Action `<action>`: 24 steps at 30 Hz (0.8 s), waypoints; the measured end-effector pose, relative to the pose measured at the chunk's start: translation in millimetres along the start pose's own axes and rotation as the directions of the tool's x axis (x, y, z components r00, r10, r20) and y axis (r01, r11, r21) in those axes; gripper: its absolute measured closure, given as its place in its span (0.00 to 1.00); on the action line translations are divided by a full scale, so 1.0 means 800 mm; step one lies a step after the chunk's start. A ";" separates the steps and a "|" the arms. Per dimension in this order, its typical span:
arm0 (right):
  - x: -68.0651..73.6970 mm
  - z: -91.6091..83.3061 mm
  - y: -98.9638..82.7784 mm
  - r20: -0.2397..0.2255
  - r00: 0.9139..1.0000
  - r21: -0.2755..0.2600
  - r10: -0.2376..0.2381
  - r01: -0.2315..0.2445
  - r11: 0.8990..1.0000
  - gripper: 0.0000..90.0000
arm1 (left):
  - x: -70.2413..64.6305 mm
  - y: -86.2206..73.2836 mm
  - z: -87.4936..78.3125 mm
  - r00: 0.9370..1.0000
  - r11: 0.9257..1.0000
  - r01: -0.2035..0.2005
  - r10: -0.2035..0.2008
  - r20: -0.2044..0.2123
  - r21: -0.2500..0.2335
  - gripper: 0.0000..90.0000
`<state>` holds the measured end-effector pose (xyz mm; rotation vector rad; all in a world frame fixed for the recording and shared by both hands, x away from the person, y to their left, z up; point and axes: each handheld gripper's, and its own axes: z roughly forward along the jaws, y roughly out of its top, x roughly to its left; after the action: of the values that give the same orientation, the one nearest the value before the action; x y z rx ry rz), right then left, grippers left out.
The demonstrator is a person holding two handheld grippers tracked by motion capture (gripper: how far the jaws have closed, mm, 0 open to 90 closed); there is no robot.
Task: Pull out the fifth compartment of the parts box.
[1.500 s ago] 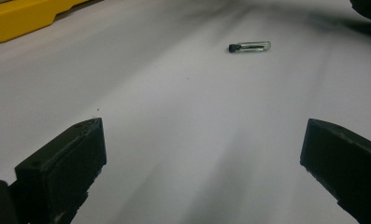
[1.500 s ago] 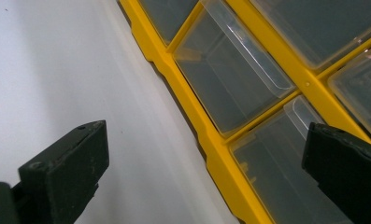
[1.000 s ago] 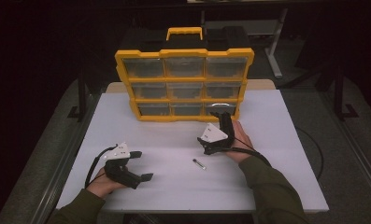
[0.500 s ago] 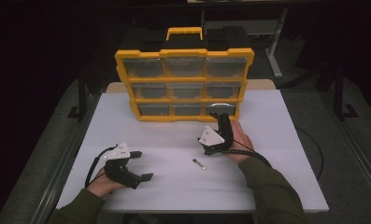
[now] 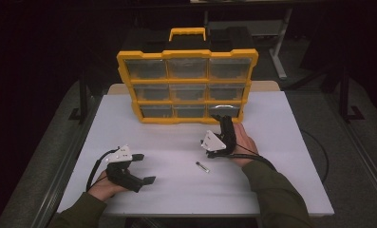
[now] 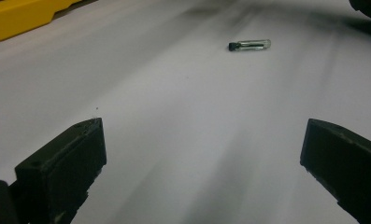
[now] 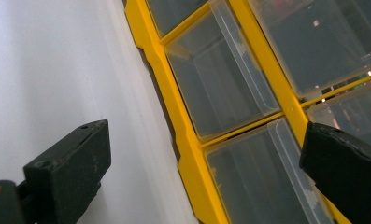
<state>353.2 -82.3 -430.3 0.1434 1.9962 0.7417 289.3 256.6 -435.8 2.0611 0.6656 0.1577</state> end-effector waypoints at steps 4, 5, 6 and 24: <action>0.000 0.000 0.002 0.020 0.999 -0.004 -0.045 0.045 0.999 0.02 | 0.001 0.000 0.000 1.000 1.000 -0.009 0.009 -0.001 0.001 0.00; 0.001 0.000 0.003 0.028 0.998 -0.007 -0.063 0.063 0.998 0.02 | 0.001 0.000 0.000 1.000 1.000 -0.011 0.011 -0.002 -0.001 0.00; 0.001 0.000 0.003 0.028 0.998 -0.007 -0.063 0.063 0.998 0.02 | 0.001 0.000 0.000 1.000 1.000 -0.011 0.011 -0.002 -0.001 0.00; 0.012 -0.001 0.009 0.083 0.977 0.005 -0.195 0.195 0.981 0.02 | 0.001 0.000 -0.001 1.000 1.000 -0.011 0.011 -0.005 -0.001 0.00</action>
<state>346.2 -73.0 -433.1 -0.0235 1.8976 0.6026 289.8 257.4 -435.5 2.0640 0.6567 0.1700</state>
